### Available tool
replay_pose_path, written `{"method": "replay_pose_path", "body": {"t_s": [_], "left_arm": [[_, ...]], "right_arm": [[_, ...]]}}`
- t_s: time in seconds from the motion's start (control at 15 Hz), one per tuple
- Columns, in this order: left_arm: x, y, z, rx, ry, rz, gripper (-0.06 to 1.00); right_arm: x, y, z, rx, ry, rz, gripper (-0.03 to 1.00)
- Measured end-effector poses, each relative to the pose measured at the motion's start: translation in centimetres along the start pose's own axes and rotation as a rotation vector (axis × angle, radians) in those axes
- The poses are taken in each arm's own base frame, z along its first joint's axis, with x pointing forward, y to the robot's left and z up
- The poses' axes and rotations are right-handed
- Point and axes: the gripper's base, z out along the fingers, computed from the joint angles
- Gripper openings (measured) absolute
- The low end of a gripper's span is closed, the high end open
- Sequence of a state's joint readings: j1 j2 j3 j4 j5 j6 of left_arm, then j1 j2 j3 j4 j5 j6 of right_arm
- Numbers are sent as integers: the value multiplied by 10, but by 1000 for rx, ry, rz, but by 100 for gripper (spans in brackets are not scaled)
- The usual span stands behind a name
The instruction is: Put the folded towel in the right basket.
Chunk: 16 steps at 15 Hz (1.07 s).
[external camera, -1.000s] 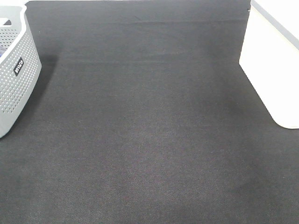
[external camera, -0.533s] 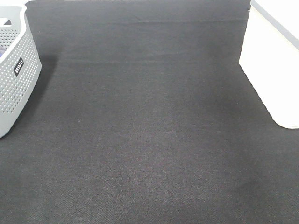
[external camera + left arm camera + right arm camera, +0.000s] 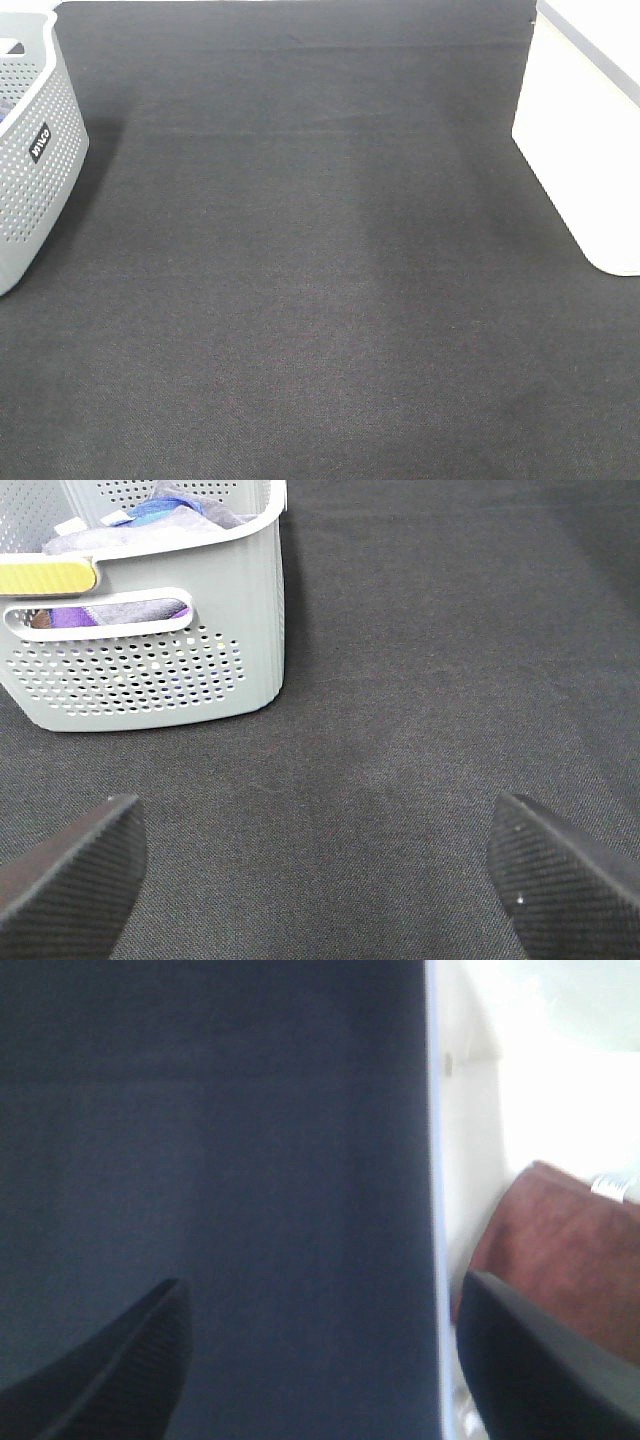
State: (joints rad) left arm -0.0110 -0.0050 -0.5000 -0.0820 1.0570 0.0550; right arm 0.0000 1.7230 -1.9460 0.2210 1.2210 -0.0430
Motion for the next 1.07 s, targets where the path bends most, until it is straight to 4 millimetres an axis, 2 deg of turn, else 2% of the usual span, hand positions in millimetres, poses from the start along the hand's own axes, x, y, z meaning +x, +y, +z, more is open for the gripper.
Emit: {"method": "replay_pose_path", "body": {"t_s": [0.07, 0.2, 0.33, 0.4, 0.73, 0.8, 1.07], "left_arm": [[0, 0, 0, 0, 0, 0, 88], [0, 0, 0, 0, 0, 0, 88], [0, 0, 0, 0, 0, 0, 88], [0, 0, 0, 0, 0, 0, 88], [0, 0, 0, 0, 0, 0, 88], [0, 0, 0, 0, 0, 0, 88], [0, 0, 0, 0, 0, 0, 88]], "right_arm": [[16, 5, -14, -4, 12, -3, 70], [44, 6, -33, 11, 39, -3, 70], [82, 7, -49, 26, 79, 0, 70], [82, 7, -49, 26, 79, 0, 70], [200, 5, -70, 43, 183, 14, 70], [235, 5, -77, 50, 179, 10, 70], [316, -2, -99, 132, 52, -48, 70]]}}
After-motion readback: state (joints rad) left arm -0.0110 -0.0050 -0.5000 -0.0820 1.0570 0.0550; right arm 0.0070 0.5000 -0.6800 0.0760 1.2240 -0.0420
